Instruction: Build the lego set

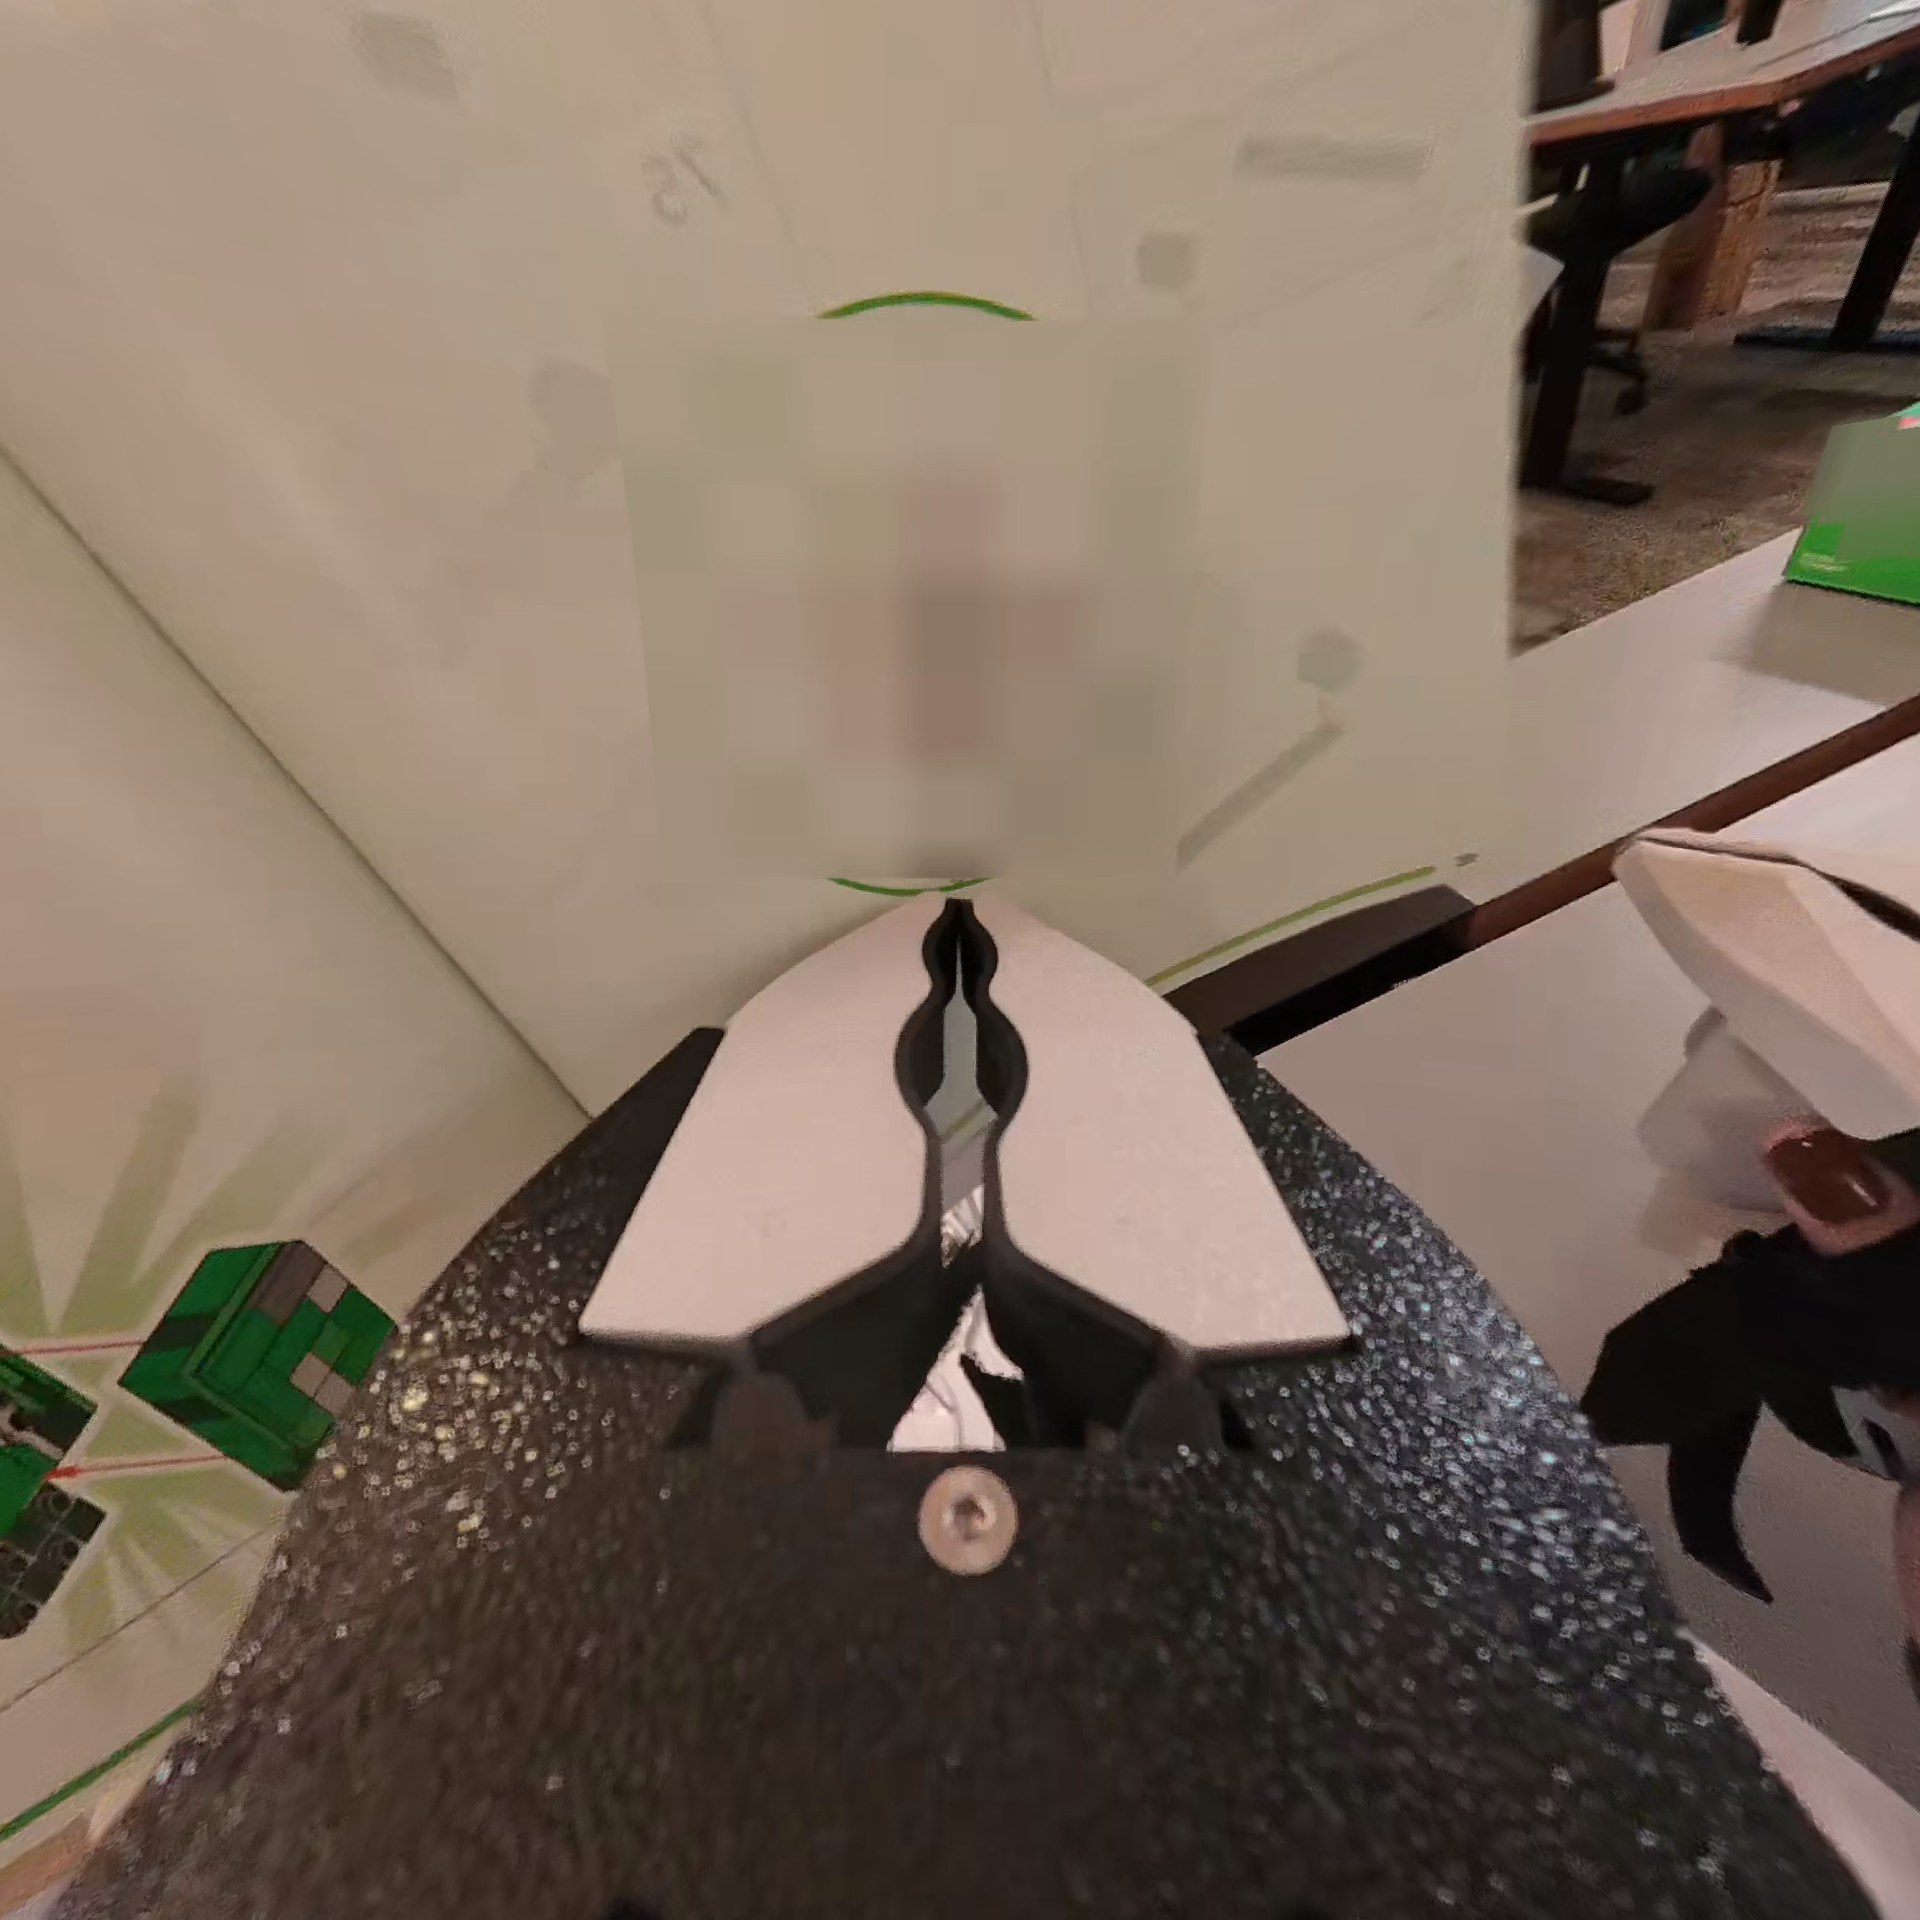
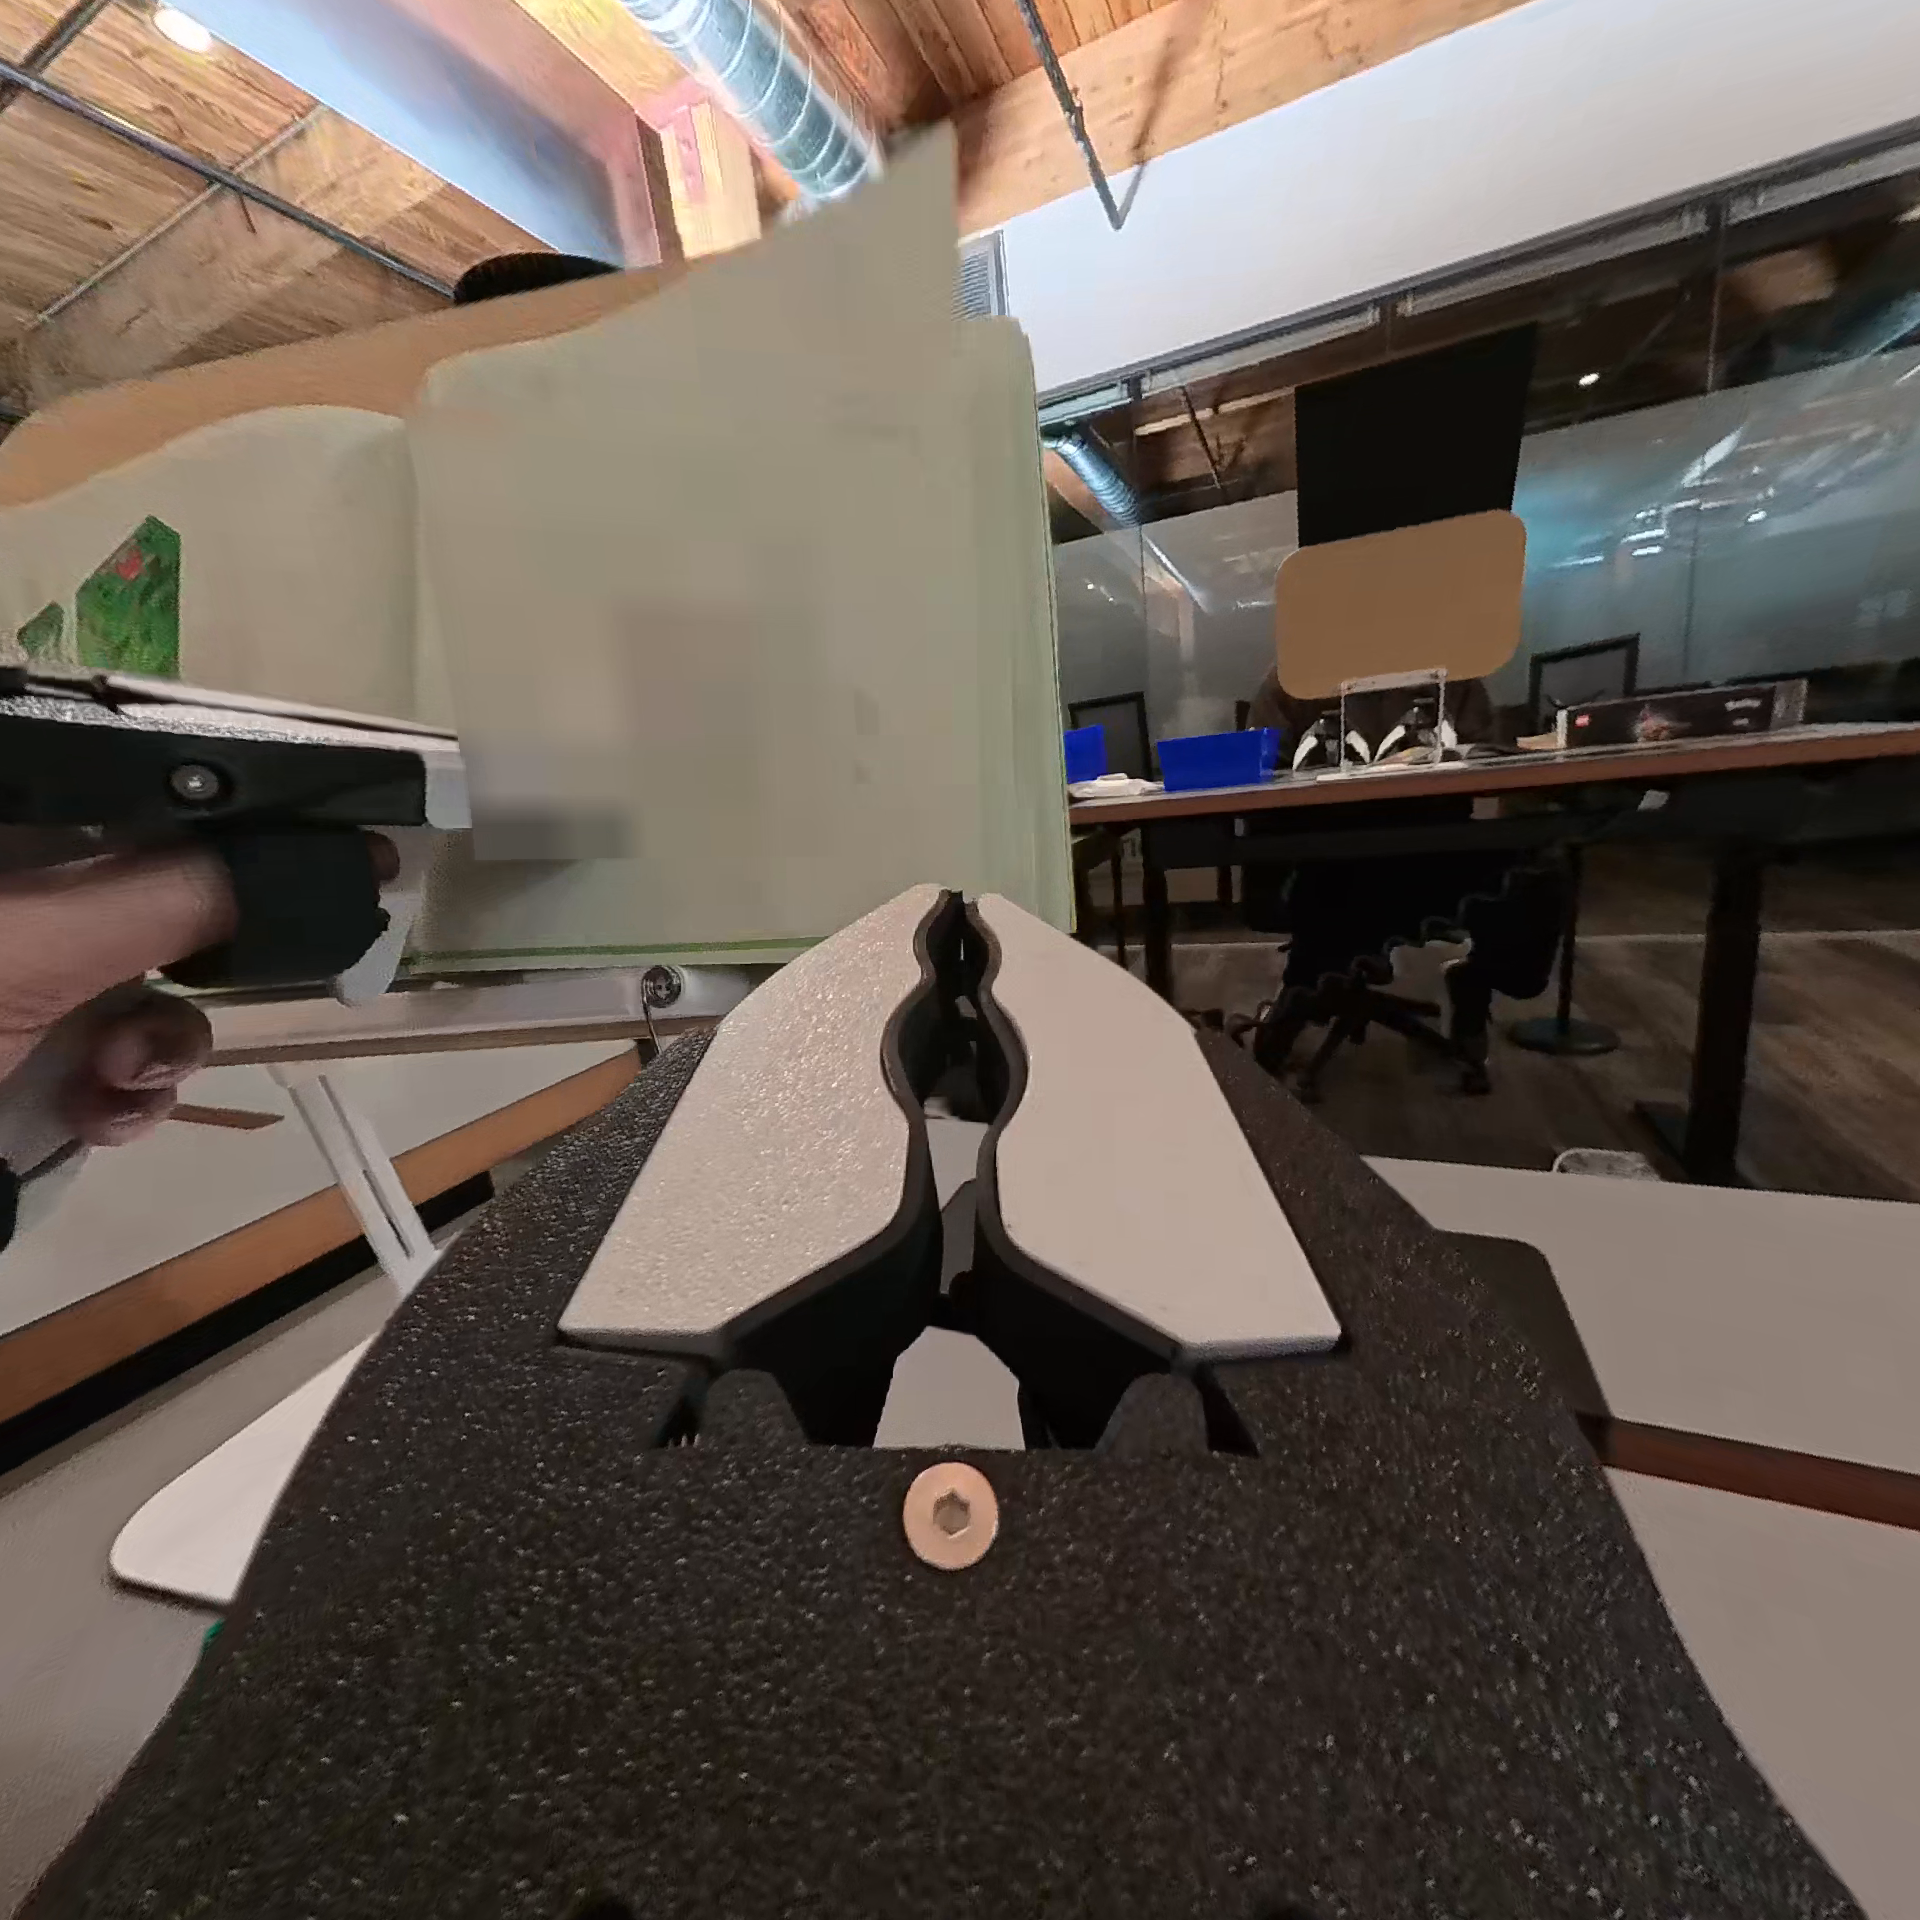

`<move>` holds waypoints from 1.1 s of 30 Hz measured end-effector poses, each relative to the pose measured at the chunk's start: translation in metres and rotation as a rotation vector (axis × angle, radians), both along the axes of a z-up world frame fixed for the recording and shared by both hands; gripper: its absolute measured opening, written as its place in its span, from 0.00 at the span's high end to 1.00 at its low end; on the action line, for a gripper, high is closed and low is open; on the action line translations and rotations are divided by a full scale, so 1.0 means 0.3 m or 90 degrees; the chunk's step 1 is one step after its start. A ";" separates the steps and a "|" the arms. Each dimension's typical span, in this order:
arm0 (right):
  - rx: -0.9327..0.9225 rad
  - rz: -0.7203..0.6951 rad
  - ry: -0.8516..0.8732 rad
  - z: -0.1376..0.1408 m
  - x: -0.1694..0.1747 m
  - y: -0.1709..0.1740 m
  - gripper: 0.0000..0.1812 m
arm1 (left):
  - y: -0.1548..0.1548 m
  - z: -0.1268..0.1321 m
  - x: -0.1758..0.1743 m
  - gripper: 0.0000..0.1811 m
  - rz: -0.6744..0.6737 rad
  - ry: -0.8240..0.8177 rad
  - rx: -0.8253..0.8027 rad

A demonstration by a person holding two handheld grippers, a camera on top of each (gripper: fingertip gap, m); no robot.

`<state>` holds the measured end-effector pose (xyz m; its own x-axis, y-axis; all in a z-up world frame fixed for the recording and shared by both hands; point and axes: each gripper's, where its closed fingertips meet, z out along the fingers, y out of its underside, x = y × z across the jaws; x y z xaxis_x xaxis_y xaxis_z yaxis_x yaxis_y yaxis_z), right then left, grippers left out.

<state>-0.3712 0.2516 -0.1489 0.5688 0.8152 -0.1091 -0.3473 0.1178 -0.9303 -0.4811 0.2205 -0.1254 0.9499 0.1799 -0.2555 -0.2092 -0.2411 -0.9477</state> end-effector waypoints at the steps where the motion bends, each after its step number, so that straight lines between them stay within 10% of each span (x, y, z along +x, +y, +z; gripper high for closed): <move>1: -0.007 0.007 0.002 -0.003 -0.003 0.002 1.00 | -0.001 -0.004 -0.008 1.00 0.005 -0.007 0.001; 14: 0.031 0.072 -0.030 0.004 -0.072 -0.059 1.00 | -0.054 -0.014 -0.023 1.00 -0.014 -0.071 0.047; 26: 0.160 0.094 -0.071 0.144 -0.046 -0.157 1.00 | -0.400 0.036 -0.063 0.93 0.006 -0.126 0.093; 33: 0.185 0.205 -0.160 0.262 0.053 -0.304 0.96 | -0.567 -0.278 0.303 0.71 -0.222 -0.036 -0.190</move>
<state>-0.3553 0.1604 -0.0703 0.2626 0.9302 0.2566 -0.1778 0.3080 -0.9346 -0.3903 0.0504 -0.2088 0.9545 -0.2271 -0.1931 -0.2762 -0.4298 -0.8596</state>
